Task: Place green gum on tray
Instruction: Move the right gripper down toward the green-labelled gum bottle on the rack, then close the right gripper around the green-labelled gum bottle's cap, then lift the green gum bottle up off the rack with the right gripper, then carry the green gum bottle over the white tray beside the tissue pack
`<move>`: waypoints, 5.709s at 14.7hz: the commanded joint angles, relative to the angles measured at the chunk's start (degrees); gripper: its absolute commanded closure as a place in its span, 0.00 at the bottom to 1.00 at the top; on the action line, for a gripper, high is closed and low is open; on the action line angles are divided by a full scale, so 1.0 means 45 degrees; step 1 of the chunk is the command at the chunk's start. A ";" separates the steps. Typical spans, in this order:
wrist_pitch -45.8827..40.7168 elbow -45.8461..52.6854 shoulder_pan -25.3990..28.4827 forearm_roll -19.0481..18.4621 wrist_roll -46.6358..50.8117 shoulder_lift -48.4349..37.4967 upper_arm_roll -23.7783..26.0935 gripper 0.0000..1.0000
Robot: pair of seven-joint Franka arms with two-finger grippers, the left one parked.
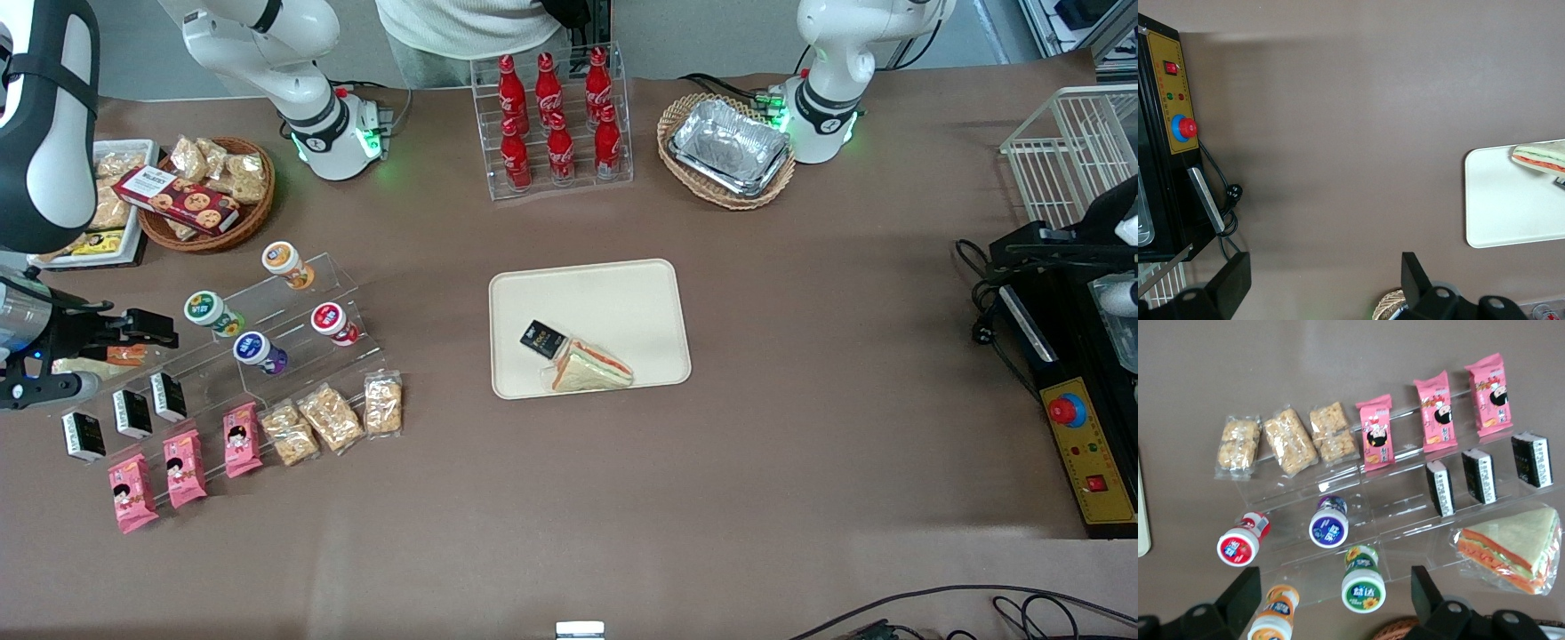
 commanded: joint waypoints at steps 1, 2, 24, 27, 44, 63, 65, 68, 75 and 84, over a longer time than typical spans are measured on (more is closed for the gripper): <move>0.0326 0.0037 -0.0249 0.0277 -0.0335 -0.0027 -0.0022 0.00; 0.0365 0.0056 -0.0249 0.0277 -0.0335 -0.0009 -0.0022 0.00; 0.4678 -0.8496 -0.0620 0.0003 -0.0159 -0.5068 -0.0393 0.00; 0.5128 -0.9063 -0.0601 0.0003 -0.0159 -0.4970 -0.0393 0.00; 0.7961 -1.0939 -0.0894 -0.0446 -0.0081 -0.4423 -0.0510 0.26; 0.0231 -0.5356 -0.0562 -0.0623 0.4578 -0.4579 0.2511 1.00; 0.0150 -0.5199 -0.0542 -0.0195 0.6355 -0.4541 0.3877 1.00; 0.0772 -0.5139 -0.0542 0.0763 0.8973 -0.4229 0.5656 1.00; 0.5201 -0.6464 0.0235 0.0824 1.4153 -0.2648 0.8552 1.00; 1.1101 -0.8733 0.2287 -0.1340 1.7803 0.0259 0.8552 1.00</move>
